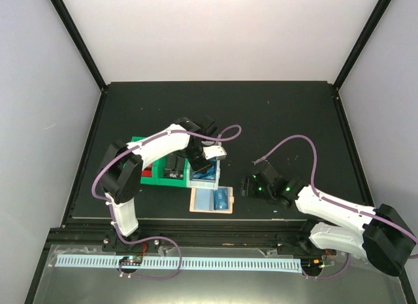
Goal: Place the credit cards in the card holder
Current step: Pick up the credit card from the storage box.
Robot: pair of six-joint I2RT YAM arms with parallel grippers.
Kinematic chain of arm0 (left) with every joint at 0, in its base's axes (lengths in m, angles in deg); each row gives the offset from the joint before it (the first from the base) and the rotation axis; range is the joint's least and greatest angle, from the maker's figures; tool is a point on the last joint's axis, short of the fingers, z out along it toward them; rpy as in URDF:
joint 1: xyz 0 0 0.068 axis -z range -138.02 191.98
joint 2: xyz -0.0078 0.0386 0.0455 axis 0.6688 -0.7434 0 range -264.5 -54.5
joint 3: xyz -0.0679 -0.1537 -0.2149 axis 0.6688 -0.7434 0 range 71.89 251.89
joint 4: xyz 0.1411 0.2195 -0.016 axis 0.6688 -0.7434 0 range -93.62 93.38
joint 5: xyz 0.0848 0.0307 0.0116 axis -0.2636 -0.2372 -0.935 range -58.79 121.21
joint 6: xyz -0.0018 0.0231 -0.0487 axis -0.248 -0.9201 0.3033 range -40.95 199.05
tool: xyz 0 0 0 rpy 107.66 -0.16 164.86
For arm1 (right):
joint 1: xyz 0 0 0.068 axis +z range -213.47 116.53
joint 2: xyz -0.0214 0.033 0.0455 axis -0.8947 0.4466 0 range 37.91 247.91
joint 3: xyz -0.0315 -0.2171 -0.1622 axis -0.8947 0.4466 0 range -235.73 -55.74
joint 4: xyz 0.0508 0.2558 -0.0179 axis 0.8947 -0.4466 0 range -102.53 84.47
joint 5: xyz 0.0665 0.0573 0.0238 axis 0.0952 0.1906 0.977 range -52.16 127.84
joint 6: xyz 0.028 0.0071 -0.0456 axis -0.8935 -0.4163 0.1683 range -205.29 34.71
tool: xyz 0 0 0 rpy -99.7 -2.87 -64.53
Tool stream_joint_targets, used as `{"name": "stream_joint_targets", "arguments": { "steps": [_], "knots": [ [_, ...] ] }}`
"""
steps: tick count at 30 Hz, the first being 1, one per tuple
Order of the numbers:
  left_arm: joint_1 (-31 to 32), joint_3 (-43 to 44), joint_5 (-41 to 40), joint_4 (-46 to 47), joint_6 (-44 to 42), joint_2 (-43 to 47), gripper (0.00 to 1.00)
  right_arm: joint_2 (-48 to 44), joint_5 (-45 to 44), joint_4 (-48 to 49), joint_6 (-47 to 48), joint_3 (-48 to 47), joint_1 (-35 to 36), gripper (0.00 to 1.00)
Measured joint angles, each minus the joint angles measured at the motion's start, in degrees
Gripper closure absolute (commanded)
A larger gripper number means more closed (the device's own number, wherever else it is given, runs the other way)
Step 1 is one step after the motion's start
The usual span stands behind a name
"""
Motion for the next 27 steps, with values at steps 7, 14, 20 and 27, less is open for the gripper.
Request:
{"name": "stream_joint_targets", "arguments": {
  "steps": [7, 14, 20, 27],
  "knots": [
    [-0.07, 0.00, 0.09, -0.63, 0.22, 1.97, 0.98, -0.37, -0.04, -0.07, 0.00, 0.00, 0.00, 0.36],
    [-0.07, 0.04, -4.17, -0.02, 2.97, 7.72, 0.98, -2.51, 2.60, 2.25, 1.49, 0.00, 0.00, 0.38],
    [-0.09, -2.54, -9.14, 6.43, 11.26, 17.42, 0.99, 0.17, 4.13, 4.63, 4.83, -1.66, 4.24, 0.38],
    [-0.48, -15.45, -12.96, 15.87, 27.78, 33.09, 0.98, 14.40, 1.70, 3.23, 8.98, -10.80, 12.76, 0.43]
  ]
}}
